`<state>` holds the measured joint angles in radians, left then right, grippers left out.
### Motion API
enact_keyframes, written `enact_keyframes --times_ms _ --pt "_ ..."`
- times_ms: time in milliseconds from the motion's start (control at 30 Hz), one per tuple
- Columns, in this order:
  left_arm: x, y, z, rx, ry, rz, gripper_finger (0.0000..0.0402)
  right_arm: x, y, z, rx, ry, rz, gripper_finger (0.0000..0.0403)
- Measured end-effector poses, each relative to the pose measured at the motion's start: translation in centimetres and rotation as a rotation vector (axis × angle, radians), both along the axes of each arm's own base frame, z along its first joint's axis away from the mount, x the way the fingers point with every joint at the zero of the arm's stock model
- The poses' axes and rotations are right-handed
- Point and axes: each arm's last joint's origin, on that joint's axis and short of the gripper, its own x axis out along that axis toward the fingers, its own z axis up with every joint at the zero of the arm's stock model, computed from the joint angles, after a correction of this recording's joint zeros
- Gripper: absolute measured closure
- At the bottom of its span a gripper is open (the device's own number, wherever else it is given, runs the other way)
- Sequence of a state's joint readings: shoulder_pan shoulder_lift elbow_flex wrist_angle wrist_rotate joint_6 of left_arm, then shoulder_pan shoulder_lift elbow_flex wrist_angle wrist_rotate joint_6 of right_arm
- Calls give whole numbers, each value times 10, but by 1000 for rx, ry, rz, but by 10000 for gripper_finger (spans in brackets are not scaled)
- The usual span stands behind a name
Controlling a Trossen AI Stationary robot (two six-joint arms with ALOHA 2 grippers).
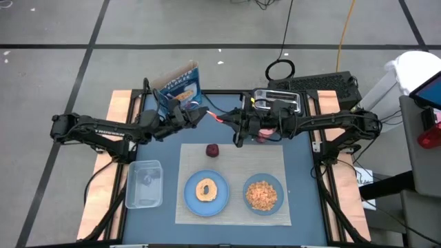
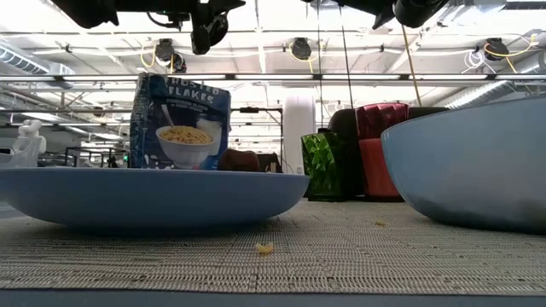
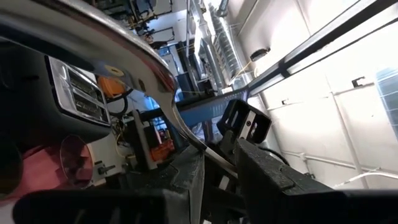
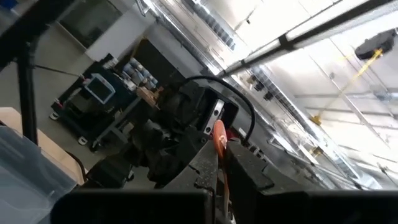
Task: Arrange a breakfast setting
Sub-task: Put the orange spoon on the gray placemat
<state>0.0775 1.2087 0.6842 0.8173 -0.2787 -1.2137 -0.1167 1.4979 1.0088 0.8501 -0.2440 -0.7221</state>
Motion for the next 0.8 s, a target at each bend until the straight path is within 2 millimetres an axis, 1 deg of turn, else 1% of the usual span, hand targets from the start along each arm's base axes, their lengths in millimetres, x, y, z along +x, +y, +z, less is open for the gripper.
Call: enact_keyframes --times_ms 200,367,567,733,800 --pt "-1 5 0 0 2 31 309 2 2 -3 89 36 -85 389" --pt "-1 9 -1 8 11 39 309 -2 5 -13 96 53 -100 389" --pt "-2 14 0 13 3 72 309 -7 6 -27 135 53 -210 389" --pt "-4 17 5 23 -29 88 310 -9 8 -47 161 125 -178 395" --pt "-4 17 4 22 -23 89 310 -11 9 -47 155 116 -178 401"
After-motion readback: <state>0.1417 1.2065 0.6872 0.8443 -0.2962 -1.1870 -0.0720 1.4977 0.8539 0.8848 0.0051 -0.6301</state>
